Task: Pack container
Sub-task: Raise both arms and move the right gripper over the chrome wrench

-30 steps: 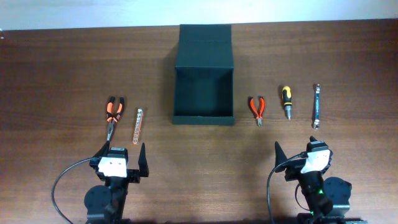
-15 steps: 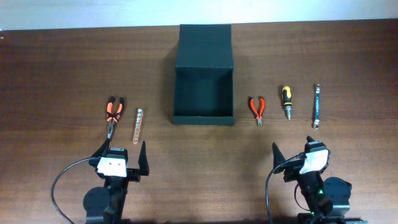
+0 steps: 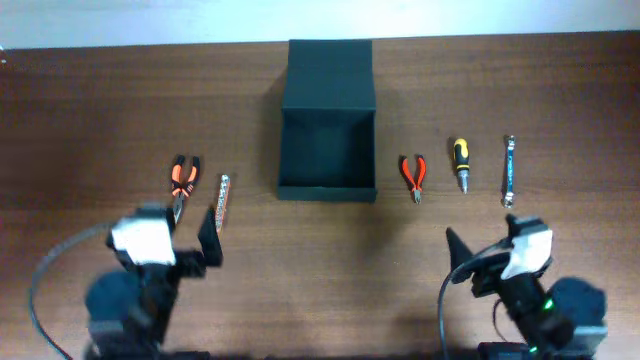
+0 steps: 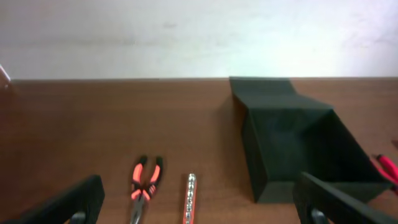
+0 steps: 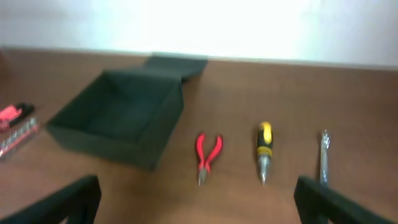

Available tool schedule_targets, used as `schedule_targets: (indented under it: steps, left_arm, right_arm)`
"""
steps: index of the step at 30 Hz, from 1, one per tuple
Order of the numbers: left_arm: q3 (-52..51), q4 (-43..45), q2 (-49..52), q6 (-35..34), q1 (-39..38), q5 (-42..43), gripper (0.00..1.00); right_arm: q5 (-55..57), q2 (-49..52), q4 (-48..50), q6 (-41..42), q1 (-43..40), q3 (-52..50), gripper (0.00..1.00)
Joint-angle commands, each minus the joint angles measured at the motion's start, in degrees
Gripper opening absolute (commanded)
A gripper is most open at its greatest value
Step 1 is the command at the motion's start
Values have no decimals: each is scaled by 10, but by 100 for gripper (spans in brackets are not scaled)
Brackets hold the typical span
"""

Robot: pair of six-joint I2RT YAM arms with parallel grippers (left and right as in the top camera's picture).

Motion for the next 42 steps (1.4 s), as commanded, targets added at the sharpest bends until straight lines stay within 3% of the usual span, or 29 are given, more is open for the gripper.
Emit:
schedule_targets:
  steps: [1,9,13,15,16,17,20,26,34,42]
  left_arm:
    - [106,-42,132,-5,-3,-12,99]
    - [356,-153,410,52,24,148,99]
    - [405,-165,490,51,40,155,99]
    - [406,-162,511,52,44,147,99]
    - [406,-163,521,52,45,135,99]
    - [406,-163,528,51,45,123,99]
    - [406,-163,546,51,45,82,99]
    - [406,-161,560,51,45,19,99]
    - [406,-161,560,51,45,17,99]
    - [406,-161,560,51,45,17,99]
  right_arm:
    - [21,106,-50,3,-2,107,99]
    - [13,349,-218,-27,-2,400,99]
    - [7,412,-267,-27,-2,470,99]
    - [13,434,-271,-17,-2,478,99]
    - [31,448,-271,9,-3,478,95]
    - [51,462,-273,34,-7,478,86]
    - [79,508,-278,79,-29,478,85]
    - [78,632,-277,78,-84,478,82]
    - [90,775,-252,58,-112,478,83]
    - [144,844,-201,14,-132,478,83]
